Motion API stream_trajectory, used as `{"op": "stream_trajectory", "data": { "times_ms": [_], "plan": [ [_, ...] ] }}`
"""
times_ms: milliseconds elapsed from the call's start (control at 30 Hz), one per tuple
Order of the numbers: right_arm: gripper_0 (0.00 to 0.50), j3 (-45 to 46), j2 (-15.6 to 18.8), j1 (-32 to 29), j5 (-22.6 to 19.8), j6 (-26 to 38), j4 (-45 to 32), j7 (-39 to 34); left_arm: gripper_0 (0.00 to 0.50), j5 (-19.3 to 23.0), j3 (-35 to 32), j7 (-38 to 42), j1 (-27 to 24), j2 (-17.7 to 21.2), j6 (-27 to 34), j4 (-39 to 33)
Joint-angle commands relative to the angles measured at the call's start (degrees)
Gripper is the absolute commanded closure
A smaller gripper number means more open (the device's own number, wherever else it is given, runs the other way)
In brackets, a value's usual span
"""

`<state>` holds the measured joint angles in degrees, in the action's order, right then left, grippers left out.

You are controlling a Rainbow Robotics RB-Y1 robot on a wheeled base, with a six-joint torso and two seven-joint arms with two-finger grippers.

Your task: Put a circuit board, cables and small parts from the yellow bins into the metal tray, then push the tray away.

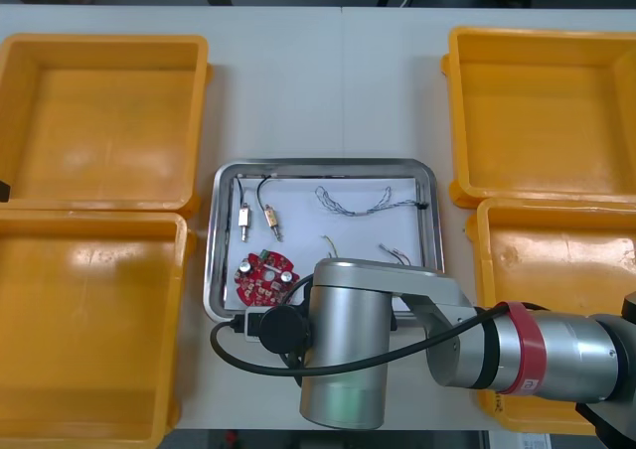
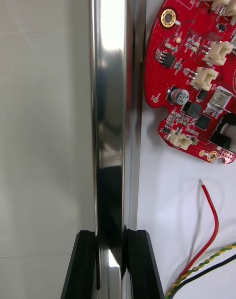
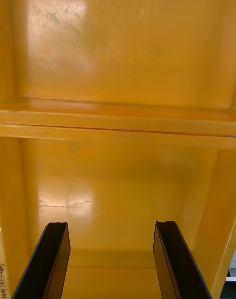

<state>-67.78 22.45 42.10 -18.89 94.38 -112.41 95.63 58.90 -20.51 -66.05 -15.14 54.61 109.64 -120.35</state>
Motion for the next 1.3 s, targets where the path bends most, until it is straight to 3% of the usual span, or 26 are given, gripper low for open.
{"op": "stream_trajectory", "data": {
  "times_ms": [33, 400, 800, 1300],
  "plan": [
    [0.498, -0.86, -0.13, 3.43, 0.87, -0.86, -0.79, -2.38, 0.0, 0.07, -1.55, -7.69, 1.34, 2.78, 0.36, -1.55],
    [0.5, -0.86, 3.04, 5.01, 4.21, -4.55, -0.7, -2.56, 0.0, 0.07, -1.55, -7.69, 1.34, 2.78, 0.36, -1.55],
    [0.5, -0.86, 5.41, 8.79, 4.82, -5.17, -0.62, -3.17, 0.0, 0.07, -1.55, -7.69, 1.34, 2.78, 0.36, -1.55],
    [0.5, -0.86, 4.18, 13.97, 4.74, -8.68, 6.85, -2.99, 0.0, 0.07, -1.55, -7.69, 1.34, 2.78, 0.36, -1.55]
  ]
}}
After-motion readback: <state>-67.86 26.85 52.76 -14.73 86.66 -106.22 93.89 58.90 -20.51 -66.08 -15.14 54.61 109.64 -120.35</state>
